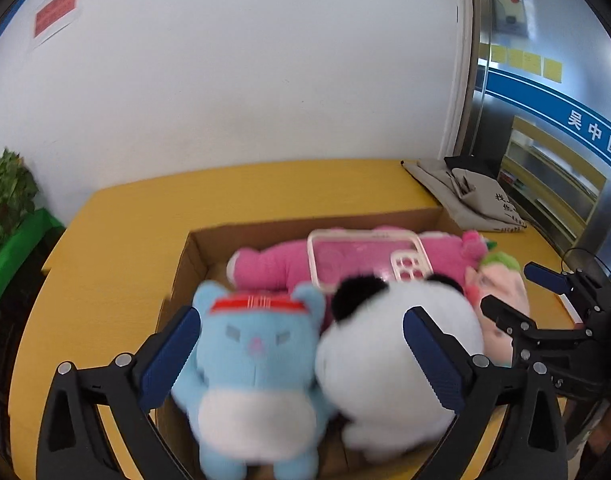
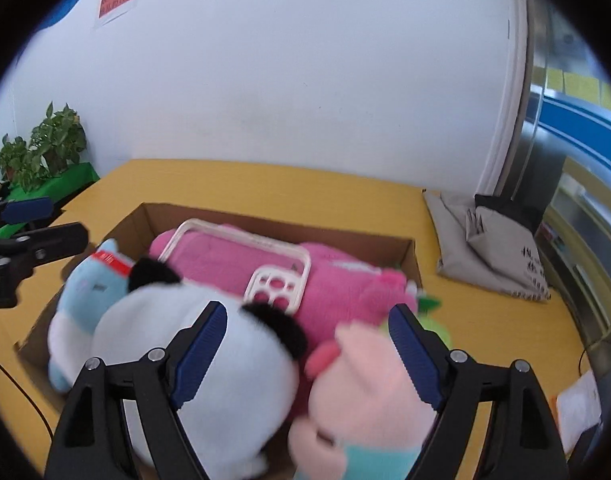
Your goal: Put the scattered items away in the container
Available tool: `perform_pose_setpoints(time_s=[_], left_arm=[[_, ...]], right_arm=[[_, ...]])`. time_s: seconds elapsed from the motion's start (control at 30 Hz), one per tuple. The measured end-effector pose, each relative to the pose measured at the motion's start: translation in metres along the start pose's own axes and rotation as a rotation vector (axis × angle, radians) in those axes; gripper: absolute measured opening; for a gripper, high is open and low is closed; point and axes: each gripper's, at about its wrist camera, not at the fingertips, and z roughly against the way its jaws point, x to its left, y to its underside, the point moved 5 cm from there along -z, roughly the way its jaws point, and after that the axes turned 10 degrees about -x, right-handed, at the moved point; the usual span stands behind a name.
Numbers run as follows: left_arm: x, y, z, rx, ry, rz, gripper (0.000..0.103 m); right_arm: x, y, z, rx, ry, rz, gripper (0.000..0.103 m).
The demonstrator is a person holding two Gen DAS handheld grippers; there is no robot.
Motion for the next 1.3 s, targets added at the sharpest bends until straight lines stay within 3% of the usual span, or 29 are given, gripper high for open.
perform_pose_setpoints(time_s=[0.07, 0.3, 0.53, 0.7, 1.0, 1.07, 1.1, 1.23, 1.3], left_arm=[[-0.005, 0.025, 0.024, 0.009, -0.022, -0.01, 0.103], [-0.02, 0.09, 0.084, -0.003, 0.013, 0.078, 0.103], [-0.022, 0.095, 0.107, -0.019, 0.02, 0.078, 0.103], [-0.013, 0.095, 0.095, -0.017, 0.004, 0.015, 0.103], [0.04, 0.117, 0.009, 0.109, -0.022, 0.05, 0.103], [0.047, 0.123, -0.007, 0.135, -0.026, 0.059, 0.102], [0.048, 0.124, -0.011, 0.132, -0.03, 0.047, 0.102], [0.042, 0.129, -0.016, 0.151, -0.047, -0.01, 0.102], [0.042, 0.131, -0.012, 0.15, -0.041, -0.007, 0.102]], right_arm=[[0.0, 0.018, 0.02, 0.012, -0.008, -0.028, 0.083], [0.011, 0.073, 0.088, 0.001, 0.01, -0.02, 0.083], [0.011, 0.09, 0.124, 0.005, 0.051, -0.009, 0.083], [0.002, 0.092, 0.115, 0.049, 0.024, -0.074, 0.083], [-0.017, 0.092, 0.027, 0.157, 0.059, -0.123, 0.083], [-0.023, 0.093, 0.008, 0.184, 0.108, -0.103, 0.1], [-0.024, 0.096, 0.002, 0.196, 0.122, -0.085, 0.103], [-0.017, 0.11, -0.005, 0.208, 0.174, 0.02, 0.103], [-0.016, 0.114, -0.002, 0.197, 0.179, 0.014, 0.103]])
